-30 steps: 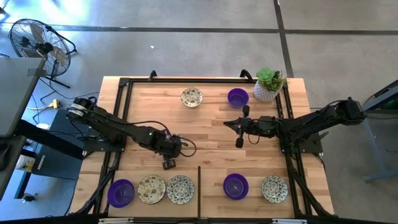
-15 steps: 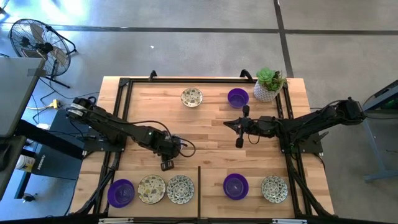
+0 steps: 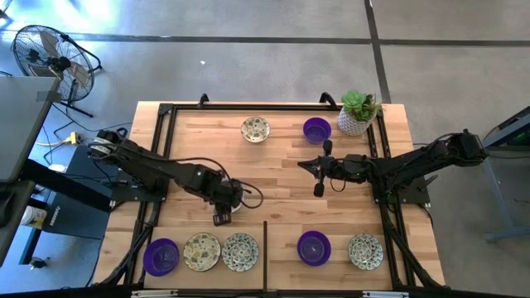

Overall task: Pick & Place Mini bowls
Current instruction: Stack the top blue patterned bowl on top of the other blue patterned bowl on the shelf

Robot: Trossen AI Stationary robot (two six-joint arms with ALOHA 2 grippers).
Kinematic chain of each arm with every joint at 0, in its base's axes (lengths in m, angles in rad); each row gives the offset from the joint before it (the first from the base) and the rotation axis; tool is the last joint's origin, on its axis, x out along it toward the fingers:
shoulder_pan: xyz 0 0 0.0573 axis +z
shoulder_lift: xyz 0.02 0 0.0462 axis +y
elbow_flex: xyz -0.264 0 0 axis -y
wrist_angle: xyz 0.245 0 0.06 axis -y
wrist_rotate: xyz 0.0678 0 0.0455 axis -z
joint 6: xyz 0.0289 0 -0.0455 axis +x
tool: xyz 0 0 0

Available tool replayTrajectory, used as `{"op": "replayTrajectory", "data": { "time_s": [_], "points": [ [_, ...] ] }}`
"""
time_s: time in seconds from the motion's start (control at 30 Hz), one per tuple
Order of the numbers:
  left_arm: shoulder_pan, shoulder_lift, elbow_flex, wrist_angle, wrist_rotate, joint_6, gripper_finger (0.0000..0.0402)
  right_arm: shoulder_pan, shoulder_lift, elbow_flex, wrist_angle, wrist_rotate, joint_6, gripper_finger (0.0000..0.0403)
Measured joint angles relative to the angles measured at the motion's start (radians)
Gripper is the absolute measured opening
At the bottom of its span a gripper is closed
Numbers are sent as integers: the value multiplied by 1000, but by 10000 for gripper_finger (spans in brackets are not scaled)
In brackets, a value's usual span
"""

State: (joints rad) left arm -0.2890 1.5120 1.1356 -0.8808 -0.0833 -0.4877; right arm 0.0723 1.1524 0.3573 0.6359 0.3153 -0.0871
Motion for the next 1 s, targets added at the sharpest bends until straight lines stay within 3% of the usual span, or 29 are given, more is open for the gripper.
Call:
{"op": "replayTrajectory", "data": {
  "time_s": [0.27,0.57,0.77,1.0],
  "points": [
    [-8,-43,19,-93,-109,41,197,0,0,0,-4,0,0,0],
    [-5,-219,-99,-89,-122,-24,150,0,0,0,-6,0,0,0],
    [-4,-274,-210,-48,-123,-75,131,0,0,0,-2,-4,0,0],
    [154,-352,-321,89,-50,-13,99,0,0,0,5,-8,8,0]
  ]
}}
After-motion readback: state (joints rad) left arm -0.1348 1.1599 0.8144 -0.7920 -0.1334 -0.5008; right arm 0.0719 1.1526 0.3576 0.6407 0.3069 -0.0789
